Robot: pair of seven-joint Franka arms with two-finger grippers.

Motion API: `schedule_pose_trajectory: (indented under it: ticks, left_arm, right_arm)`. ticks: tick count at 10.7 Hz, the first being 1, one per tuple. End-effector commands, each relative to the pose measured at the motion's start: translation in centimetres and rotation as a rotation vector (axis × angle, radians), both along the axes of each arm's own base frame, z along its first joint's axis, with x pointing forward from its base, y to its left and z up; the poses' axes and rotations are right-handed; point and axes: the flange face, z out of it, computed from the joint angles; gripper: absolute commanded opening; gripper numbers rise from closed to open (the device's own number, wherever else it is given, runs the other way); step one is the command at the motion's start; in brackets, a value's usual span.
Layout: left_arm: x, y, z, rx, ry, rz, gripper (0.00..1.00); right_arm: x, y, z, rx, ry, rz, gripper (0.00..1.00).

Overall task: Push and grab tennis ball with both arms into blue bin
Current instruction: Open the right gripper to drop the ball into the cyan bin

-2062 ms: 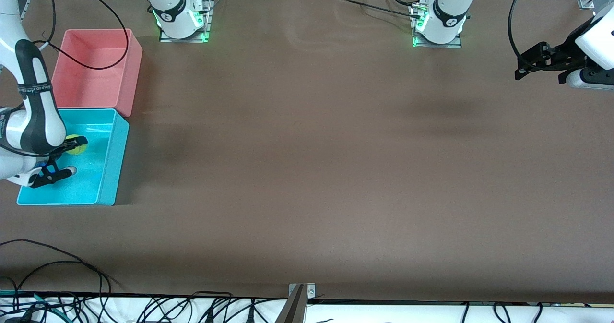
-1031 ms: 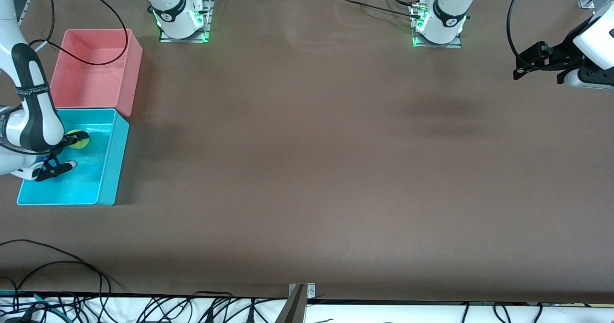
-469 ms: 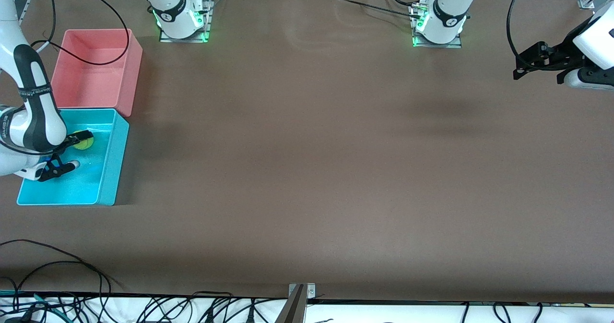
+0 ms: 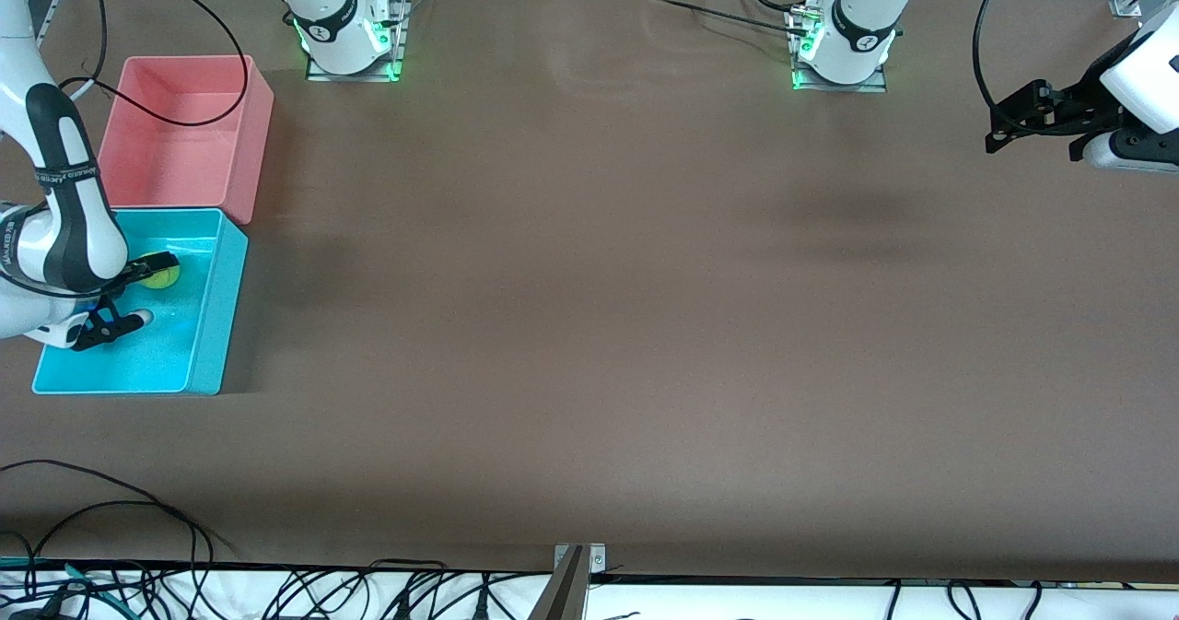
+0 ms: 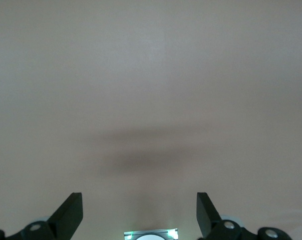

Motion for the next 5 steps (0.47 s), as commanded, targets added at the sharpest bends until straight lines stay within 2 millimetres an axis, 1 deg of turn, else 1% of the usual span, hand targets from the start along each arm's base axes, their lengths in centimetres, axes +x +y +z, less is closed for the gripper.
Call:
schedule_pose_trajectory:
  ticks: [1,2,4,5]
  left_arm:
    - [0.1,-0.1,0.7,-0.021,0.005,0.012,1.0]
    - [0.1,-0.1,0.7,-0.021,0.005,0.012,1.0]
    - [0.1,-0.1,0.7,-0.021,0.005,0.012,1.0]
    - [0.1,-0.1,0.7,-0.021,0.005,0.012,1.0]
  right_arm:
    - [1.8,1.8,5.2,-0.042,-0.02,0.031,1.0]
    - [2.8,2.7,7.2,-0.055,-0.014,0.037,1.0]
    - [4.0,2.9,10.5,-0.058,-0.031,0.037,1.0]
    - [5.0,4.5,13.1,-0.051,-0.061,0.058,1.0]
